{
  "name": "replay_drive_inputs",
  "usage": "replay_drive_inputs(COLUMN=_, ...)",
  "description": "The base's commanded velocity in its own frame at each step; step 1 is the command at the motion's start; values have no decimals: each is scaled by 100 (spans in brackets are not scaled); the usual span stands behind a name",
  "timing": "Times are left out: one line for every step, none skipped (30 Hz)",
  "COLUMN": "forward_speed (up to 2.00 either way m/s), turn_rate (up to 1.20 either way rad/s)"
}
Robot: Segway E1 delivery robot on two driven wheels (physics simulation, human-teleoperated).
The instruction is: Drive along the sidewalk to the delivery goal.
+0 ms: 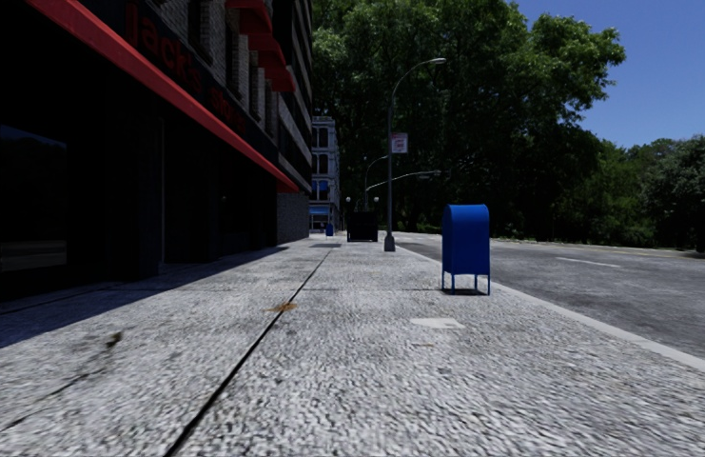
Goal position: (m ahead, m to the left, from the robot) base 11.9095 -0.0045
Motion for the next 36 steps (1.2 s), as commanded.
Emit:
replay_drive_inputs(forward_speed=200, turn_rate=0)
replay_drive_inputs(forward_speed=200, turn_rate=0)
replay_drive_inputs(forward_speed=200, turn_rate=0)
replay_drive_inputs(forward_speed=200, turn_rate=0)
replay_drive_inputs(forward_speed=200, turn_rate=0)
replay_drive_inputs(forward_speed=200, turn_rate=0)
replay_drive_inputs(forward_speed=200, turn_rate=0)
replay_drive_inputs(forward_speed=200, turn_rate=0)
replay_drive_inputs(forward_speed=200, turn_rate=0)
replay_drive_inputs(forward_speed=200, turn_rate=0)
replay_drive_inputs(forward_speed=200, turn_rate=0)
replay_drive_inputs(forward_speed=200, turn_rate=0)
replay_drive_inputs(forward_speed=200, turn_rate=0)
replay_drive_inputs(forward_speed=200, turn_rate=0)
replay_drive_inputs(forward_speed=200, turn_rate=0)
replay_drive_inputs(forward_speed=200, turn_rate=0)
replay_drive_inputs(forward_speed=200, turn_rate=0)
replay_drive_inputs(forward_speed=200, turn_rate=0)
replay_drive_inputs(forward_speed=200, turn_rate=0)
replay_drive_inputs(forward_speed=200, turn_rate=0)
replay_drive_inputs(forward_speed=200, turn_rate=0)
replay_drive_inputs(forward_speed=200, turn_rate=0)
replay_drive_inputs(forward_speed=200, turn_rate=0)
replay_drive_inputs(forward_speed=200, turn_rate=0)
replay_drive_inputs(forward_speed=200, turn_rate=0)
replay_drive_inputs(forward_speed=200, turn_rate=0)
replay_drive_inputs(forward_speed=200, turn_rate=0)
replay_drive_inputs(forward_speed=200, turn_rate=0)
replay_drive_inputs(forward_speed=200, turn_rate=13)
replay_drive_inputs(forward_speed=200, turn_rate=13)
replay_drive_inputs(forward_speed=200, turn_rate=28)
replay_drive_inputs(forward_speed=200, turn_rate=35)
replay_drive_inputs(forward_speed=200, turn_rate=37)
replay_drive_inputs(forward_speed=200, turn_rate=37)
replay_drive_inputs(forward_speed=200, turn_rate=36)
replay_drive_inputs(forward_speed=200, turn_rate=18)
